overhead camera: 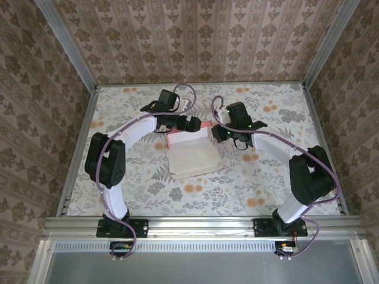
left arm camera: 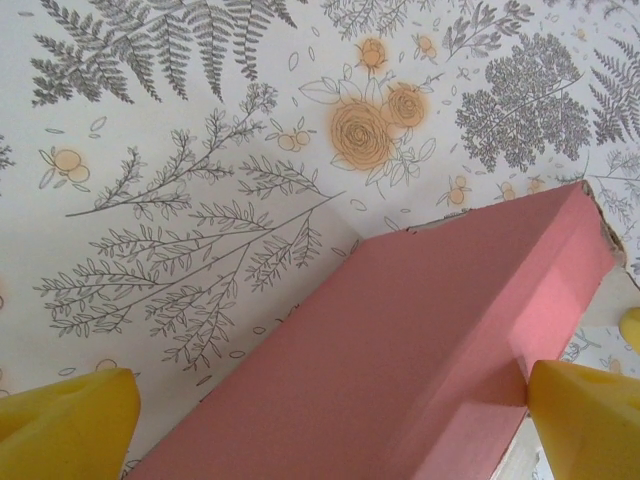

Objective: Fold the paper box

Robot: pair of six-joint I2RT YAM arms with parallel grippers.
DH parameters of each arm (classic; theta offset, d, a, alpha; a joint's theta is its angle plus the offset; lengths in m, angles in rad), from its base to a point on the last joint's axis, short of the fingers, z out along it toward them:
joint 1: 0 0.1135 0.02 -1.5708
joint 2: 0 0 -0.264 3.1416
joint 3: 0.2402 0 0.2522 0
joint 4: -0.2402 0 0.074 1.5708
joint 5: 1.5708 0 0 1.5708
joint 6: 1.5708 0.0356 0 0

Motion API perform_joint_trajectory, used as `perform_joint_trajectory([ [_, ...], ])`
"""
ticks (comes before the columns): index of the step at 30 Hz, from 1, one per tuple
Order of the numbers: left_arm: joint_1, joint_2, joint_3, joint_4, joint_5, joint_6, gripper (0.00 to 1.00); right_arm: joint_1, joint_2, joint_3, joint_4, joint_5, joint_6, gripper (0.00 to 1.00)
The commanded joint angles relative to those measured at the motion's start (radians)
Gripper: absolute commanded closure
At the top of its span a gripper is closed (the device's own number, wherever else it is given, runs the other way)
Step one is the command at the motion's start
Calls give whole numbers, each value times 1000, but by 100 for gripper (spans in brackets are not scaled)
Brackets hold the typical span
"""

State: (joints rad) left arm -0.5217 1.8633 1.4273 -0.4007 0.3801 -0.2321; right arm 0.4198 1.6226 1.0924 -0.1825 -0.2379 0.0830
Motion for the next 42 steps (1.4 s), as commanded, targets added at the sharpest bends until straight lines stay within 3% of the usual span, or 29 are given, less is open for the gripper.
perform_joint_trajectory([
  [1,-12,-24,-28,-5,-22,-4,0,14,-13,-39,-2,20,21,88],
  [15,-12,-38,-61,9,-5,8,0,9,-36,-27,-8,19,24,80],
  [30,10,-29,-61,30,58,0,0,-71,-47,47,-25,-109,24,70],
  [36,11,-26,-57,23,54,5,0,-117,-75,13,11,-158,29,70],
  [42,14,-24,-46,17,57,5,0,-169,-82,-109,177,-235,45,68],
])
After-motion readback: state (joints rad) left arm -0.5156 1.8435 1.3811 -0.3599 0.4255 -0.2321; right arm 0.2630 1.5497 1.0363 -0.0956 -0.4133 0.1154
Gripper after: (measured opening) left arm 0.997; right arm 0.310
